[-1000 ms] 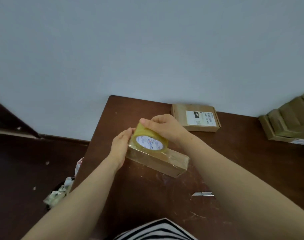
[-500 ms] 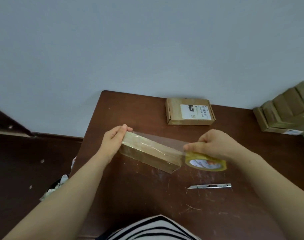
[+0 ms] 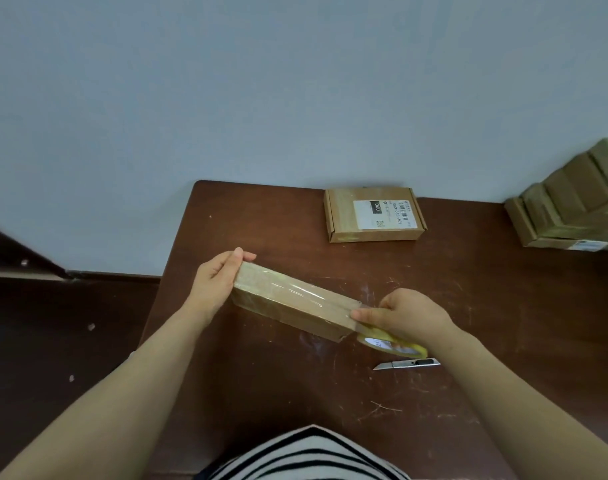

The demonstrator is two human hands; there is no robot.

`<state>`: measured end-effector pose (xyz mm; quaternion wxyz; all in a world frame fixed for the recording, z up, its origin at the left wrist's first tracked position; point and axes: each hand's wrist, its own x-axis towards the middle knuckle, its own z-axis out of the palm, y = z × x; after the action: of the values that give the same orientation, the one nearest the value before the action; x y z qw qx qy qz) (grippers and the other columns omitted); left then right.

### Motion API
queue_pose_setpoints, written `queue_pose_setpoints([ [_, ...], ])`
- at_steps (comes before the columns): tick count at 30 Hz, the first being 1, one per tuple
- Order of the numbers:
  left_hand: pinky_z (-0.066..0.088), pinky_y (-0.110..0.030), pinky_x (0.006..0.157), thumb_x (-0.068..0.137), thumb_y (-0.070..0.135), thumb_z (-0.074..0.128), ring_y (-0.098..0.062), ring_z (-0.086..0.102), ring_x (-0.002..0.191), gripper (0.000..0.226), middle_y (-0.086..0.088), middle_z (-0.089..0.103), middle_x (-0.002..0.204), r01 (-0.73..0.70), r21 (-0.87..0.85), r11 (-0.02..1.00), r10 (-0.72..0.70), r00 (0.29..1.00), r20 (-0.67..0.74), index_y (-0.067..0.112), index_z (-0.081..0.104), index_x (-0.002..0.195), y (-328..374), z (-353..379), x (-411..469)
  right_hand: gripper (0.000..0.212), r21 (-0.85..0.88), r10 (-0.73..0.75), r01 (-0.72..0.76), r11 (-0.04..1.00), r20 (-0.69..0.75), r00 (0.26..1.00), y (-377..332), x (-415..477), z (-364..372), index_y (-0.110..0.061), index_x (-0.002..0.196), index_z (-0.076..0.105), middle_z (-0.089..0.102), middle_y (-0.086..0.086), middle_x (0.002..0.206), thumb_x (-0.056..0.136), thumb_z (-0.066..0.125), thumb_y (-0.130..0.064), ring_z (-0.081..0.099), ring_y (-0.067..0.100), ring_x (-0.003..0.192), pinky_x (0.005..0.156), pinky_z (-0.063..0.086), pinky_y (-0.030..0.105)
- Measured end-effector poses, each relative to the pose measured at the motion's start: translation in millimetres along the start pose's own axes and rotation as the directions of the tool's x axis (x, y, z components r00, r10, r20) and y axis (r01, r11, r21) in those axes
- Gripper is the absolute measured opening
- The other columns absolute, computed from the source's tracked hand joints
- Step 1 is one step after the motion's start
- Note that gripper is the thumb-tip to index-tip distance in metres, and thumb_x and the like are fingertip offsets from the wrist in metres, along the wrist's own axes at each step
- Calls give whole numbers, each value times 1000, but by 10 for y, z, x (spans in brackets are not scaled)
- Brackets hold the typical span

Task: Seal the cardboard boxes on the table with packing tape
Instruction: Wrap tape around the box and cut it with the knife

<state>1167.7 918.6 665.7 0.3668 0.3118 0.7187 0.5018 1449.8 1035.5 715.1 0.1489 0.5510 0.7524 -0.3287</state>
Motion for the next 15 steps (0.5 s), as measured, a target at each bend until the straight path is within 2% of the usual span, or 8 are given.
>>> queue_pose_setpoints([
  [2,47,-18,77,101,38,40,-10,62,92,30,4,69,95,5,35,999,-6,1000,23,30,69,103,20,2,-10,61,75,-6,4,997,30,1000,38,27,55,-19,53,52,59,-4,44,67,59,-79,56,9,46,57,46,29],
  [4,44,-23,89,101,36,38,-10,60,102,35,9,68,102,3,162,987,-12,998,56,26,56,130,66,-10,-13,61,120,-24,19,993,38,999,60,58,82,-19,54,51,57,-3,44,67,60,-77,55,11,47,58,44,30],
  [5,41,-26,95,102,33,38,-12,58,107,42,9,66,107,-45,329,943,30,998,50,21,43,141,92,-21,-2,61,132,-33,27,991,45,998,71,70,93,-19,54,52,57,-3,44,67,60,-77,55,11,49,59,44,30],
  [6,37,-30,102,101,28,40,-14,56,112,48,8,64,113,-122,539,833,126,992,30,15,33,147,138,-21,1,61,137,-38,31,990,54,998,84,81,111,-19,55,53,57,-4,45,66,59,-78,55,11,50,60,44,30],
  [8,25,-38,115,98,20,43,-18,56,118,50,-1,63,121,-273,792,546,380,923,57,9,33,146,265,118,-48,61,145,-43,34,989,61,997,104,87,141,-19,58,56,56,-5,45,65,58,-79,55,9,49,58,43,29],
  [10,23,-37,113,100,27,35,-18,58,117,45,-3,65,120,-461,788,409,481,842,244,10,43,140,404,464,-199,63,172,-45,35,985,54,998,114,101,139,-18,59,59,55,-6,46,63,58,-81,54,9,49,56,41,27],
  [13,40,-40,105,97,44,30,-22,63,106,48,-2,69,111,-662,718,214,467,715,520,18,63,123,360,972,-451,66,166,-84,75,983,45,995,87,90,132,-18,54,52,44,-9,37,55,52,-84,43,7,41,48,35,24],
  [15,49,-36,89,96,46,34,-22,64,86,45,0,69,94,-664,741,105,408,708,576,20,69,109,337,1058,-515,63,163,-111,103,981,42,993,100,58,164,-20,56,51,44,-10,39,66,47,-82,42,7,44,48,34,24],
])
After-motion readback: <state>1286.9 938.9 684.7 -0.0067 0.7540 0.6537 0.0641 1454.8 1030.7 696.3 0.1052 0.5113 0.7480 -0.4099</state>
